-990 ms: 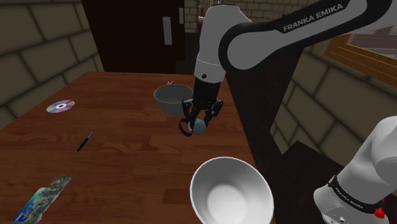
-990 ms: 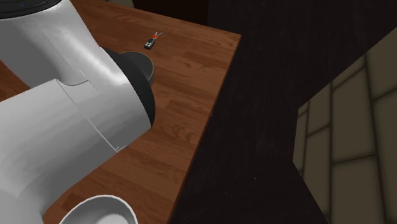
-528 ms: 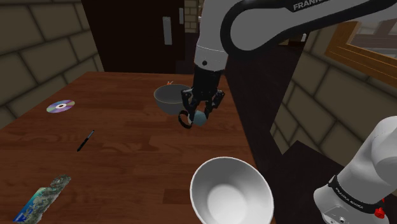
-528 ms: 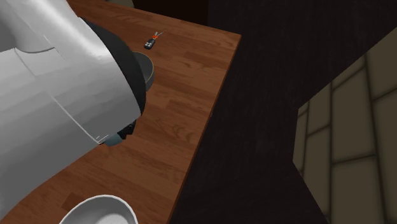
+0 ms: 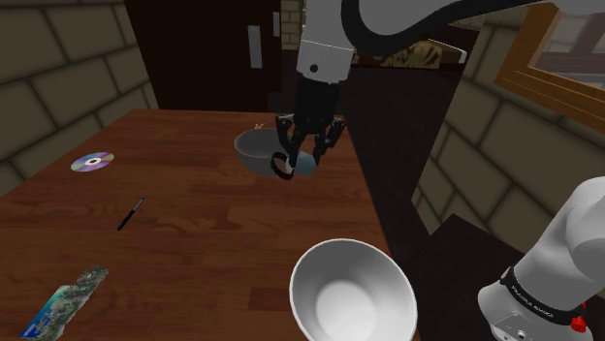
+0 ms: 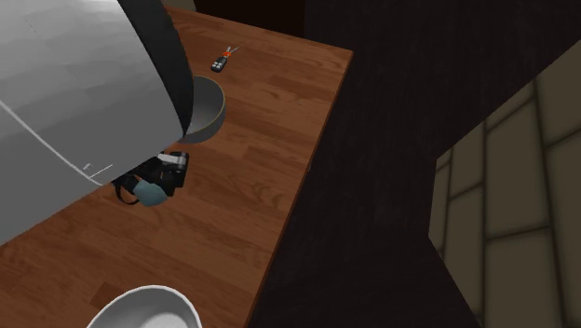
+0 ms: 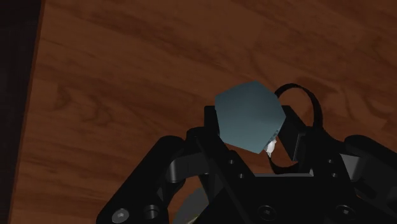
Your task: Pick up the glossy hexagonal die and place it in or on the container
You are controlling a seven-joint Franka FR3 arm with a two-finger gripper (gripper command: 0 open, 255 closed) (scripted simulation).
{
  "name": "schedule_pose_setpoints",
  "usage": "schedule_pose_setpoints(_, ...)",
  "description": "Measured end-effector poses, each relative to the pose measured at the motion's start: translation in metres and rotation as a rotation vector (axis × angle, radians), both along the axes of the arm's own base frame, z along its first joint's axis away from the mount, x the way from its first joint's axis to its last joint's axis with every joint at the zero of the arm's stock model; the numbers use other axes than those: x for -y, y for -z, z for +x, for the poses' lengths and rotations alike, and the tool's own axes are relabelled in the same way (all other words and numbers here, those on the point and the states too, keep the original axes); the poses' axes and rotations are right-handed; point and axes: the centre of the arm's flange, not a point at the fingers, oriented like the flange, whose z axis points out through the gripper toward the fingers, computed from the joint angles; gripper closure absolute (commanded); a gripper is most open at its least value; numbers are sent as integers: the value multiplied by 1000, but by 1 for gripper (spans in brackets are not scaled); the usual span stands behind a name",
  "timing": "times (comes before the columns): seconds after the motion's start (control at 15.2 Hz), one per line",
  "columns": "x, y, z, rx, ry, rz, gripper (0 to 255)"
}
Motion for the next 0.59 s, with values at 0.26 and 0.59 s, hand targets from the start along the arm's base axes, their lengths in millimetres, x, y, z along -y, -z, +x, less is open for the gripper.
schedule_pose_setpoints(0.26,0,-20,1,0,0,0,255)
schedule_pose_setpoints(0.59,10,-23,51,-1,0,0,255)
